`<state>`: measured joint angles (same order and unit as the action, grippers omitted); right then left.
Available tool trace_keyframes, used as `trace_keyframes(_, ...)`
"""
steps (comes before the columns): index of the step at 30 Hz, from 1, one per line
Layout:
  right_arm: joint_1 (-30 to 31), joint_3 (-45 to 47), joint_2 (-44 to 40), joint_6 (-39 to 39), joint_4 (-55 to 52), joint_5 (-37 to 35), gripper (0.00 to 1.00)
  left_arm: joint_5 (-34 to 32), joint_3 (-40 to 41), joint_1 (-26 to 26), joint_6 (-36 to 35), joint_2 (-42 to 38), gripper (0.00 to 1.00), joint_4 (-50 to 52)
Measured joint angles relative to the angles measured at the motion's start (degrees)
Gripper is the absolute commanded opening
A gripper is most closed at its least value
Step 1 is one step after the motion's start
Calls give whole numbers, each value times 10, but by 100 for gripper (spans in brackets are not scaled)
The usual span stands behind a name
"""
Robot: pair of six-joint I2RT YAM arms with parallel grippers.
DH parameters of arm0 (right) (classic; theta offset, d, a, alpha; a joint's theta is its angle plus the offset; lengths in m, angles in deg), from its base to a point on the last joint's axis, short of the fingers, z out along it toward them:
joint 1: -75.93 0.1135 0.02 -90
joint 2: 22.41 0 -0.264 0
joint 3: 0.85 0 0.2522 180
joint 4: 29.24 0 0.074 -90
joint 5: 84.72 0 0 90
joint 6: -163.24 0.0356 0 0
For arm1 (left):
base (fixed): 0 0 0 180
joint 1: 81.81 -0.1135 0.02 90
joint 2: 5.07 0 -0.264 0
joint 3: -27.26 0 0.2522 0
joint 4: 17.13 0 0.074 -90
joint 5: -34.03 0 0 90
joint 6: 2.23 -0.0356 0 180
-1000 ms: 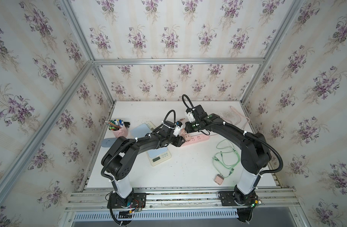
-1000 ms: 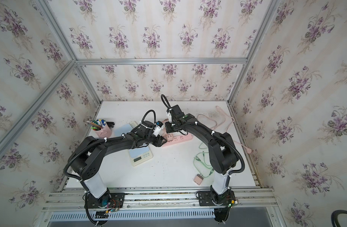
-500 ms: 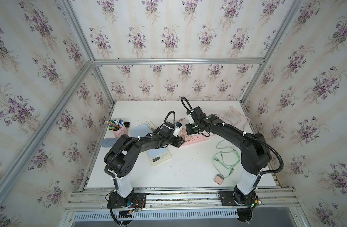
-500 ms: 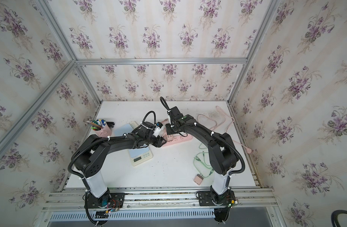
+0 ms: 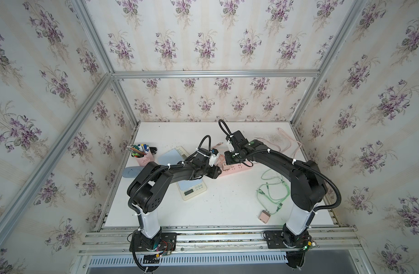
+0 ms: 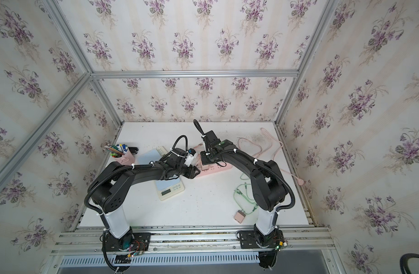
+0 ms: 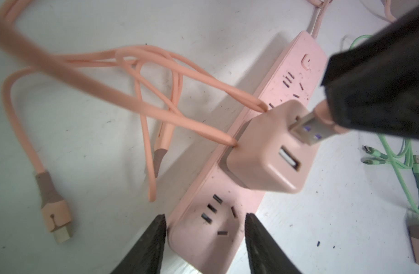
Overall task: Charge the electronic scale
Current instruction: Insert the charging cable into the plug.
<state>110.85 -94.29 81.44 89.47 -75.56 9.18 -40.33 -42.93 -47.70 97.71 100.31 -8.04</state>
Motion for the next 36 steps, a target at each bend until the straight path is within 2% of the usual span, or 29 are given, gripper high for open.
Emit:
trace_keyframes(26,9,27,-15,29,14,-41,0,4,-2,-1,12,19,56,-21)
trace_keyframes(36,46,38,-7,38,23,-103,0,4,-1,-1,13,20,56,-22)
